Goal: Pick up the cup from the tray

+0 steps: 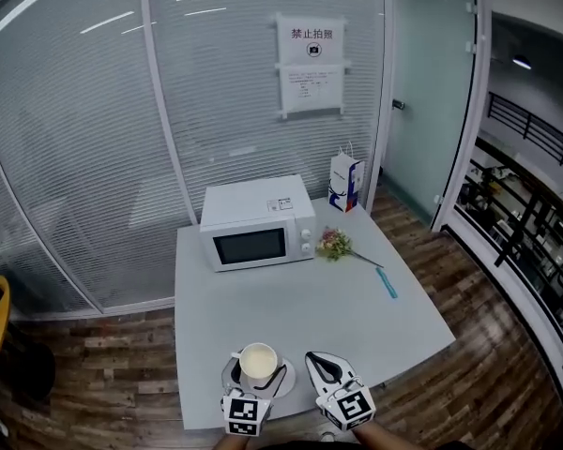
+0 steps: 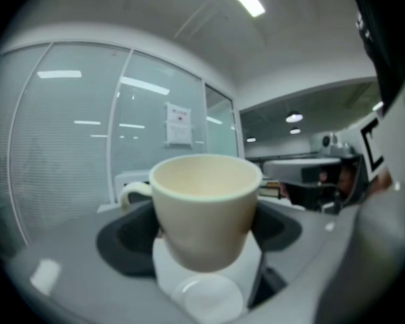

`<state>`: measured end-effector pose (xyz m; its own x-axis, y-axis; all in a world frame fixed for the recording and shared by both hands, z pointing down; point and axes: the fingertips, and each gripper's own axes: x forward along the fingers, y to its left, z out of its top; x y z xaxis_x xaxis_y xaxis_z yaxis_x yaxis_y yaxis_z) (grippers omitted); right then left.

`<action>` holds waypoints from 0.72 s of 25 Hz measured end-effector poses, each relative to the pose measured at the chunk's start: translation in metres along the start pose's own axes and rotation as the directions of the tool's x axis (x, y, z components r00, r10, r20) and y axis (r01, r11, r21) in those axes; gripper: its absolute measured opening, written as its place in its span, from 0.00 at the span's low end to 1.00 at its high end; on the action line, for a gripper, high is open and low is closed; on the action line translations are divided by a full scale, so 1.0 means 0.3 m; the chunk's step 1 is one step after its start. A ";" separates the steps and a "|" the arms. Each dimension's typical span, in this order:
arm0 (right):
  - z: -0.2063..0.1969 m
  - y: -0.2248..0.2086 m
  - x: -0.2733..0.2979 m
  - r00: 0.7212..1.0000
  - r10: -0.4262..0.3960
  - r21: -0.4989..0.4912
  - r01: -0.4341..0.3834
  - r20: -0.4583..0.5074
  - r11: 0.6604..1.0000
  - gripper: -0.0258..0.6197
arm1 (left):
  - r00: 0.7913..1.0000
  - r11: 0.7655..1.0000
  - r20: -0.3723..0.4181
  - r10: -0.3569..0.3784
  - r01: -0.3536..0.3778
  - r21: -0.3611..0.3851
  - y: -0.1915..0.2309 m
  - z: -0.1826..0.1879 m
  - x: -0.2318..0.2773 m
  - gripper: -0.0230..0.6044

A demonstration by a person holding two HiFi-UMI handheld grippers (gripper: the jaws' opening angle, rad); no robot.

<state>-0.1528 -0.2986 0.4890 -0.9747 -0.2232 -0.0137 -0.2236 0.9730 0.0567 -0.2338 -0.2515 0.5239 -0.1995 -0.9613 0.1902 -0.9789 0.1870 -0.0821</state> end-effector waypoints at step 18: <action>0.012 -0.004 -0.007 1.000 -0.009 -0.047 0.008 -0.021 0.999 0.02 | 1.000 0.999 0.006 -0.005 0.005 -0.034 -0.014 -0.015 -0.018 0.70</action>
<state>-0.1507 -0.2992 0.4853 -0.9723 -0.2335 0.0065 -0.2316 0.9673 0.1036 -0.2288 -0.2462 0.5275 -0.1948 -0.9634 0.1844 -0.9808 0.1892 -0.0474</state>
